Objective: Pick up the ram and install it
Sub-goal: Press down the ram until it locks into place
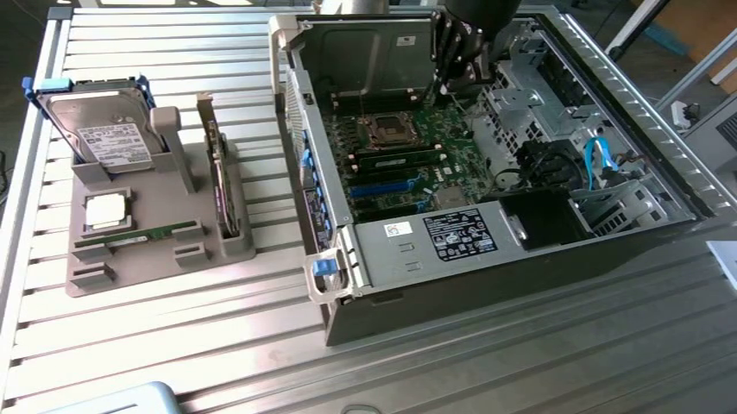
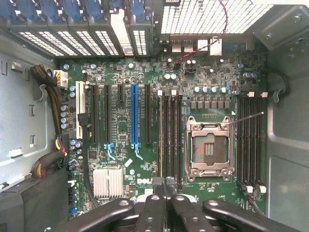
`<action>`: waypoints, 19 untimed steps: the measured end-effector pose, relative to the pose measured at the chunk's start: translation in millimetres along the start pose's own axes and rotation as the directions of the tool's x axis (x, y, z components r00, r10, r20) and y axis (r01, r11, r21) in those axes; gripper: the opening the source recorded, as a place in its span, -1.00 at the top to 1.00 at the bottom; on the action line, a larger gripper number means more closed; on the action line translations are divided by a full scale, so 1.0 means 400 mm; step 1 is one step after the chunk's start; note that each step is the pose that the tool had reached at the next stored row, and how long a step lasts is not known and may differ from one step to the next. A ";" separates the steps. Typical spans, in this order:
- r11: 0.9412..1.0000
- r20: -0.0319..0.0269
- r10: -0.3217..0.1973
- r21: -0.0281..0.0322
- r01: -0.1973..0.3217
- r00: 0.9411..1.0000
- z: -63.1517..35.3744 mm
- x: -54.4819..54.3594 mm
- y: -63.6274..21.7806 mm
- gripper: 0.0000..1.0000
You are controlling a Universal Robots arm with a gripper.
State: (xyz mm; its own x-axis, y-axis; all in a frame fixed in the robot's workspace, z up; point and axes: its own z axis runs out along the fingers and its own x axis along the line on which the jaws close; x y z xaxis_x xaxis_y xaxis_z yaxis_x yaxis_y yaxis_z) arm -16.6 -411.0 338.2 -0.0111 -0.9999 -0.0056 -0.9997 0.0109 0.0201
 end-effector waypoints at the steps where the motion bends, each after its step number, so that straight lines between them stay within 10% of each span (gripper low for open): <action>1: 1.000 0.000 0.000 0.000 0.000 1.000 0.000 0.000 0.000 0.78; 19: 1.000 0.000 0.000 0.000 0.000 1.000 0.000 0.000 0.000 0.79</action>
State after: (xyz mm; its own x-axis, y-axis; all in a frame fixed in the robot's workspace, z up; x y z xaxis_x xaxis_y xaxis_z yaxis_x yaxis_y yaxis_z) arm -16.5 -411.0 338.2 -0.0111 -0.9999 -0.0056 -0.9997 0.0110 0.0202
